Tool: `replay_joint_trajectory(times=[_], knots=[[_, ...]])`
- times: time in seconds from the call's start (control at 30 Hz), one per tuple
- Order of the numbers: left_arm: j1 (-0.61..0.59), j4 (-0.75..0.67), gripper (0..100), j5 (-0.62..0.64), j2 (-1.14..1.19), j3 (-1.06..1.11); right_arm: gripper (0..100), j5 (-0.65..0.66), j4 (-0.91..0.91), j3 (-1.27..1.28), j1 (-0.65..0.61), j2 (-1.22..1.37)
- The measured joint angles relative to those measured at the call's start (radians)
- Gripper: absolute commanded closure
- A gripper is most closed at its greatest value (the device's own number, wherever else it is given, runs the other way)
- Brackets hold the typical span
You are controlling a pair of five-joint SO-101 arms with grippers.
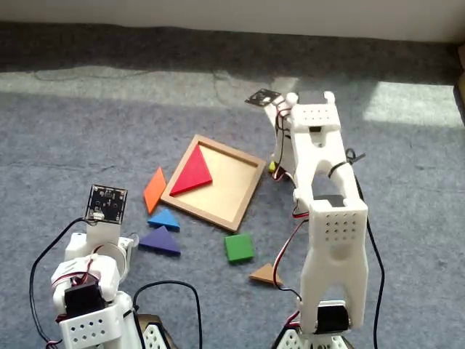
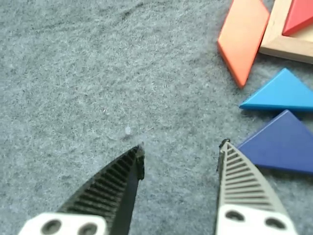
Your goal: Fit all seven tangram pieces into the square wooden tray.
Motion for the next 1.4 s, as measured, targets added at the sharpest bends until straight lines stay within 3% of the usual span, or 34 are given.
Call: replay_joint_trajectory(times=[0.17, 0.27, 0.43, 0.83, 1.4], knots=[[0.0, 0.0, 75, 0.0, 0.0, 0.0, 80.9, 0.0, 0.08, -0.118, 0.025, 0.006], [0.0, 0.0, 75, 0.0, 0.0, 0.0, 73.9, -0.006, 0.114, -0.155, 0.018, 0.006], [0.0, 0.0, 75, 0.0, 0.0, 0.0, 66.3, -0.137, 0.115, -0.161, -0.011, 0.006], [0.0, 0.0, 75, 0.0, 0.0, 0.0, 66.0, -0.281, 0.018, -0.161, -0.123, 0.117], [0.0, 0.0, 75, 0.0, 0.0, 0.0, 66.2, -0.384, 0.012, -0.23, -0.12, 0.189]])
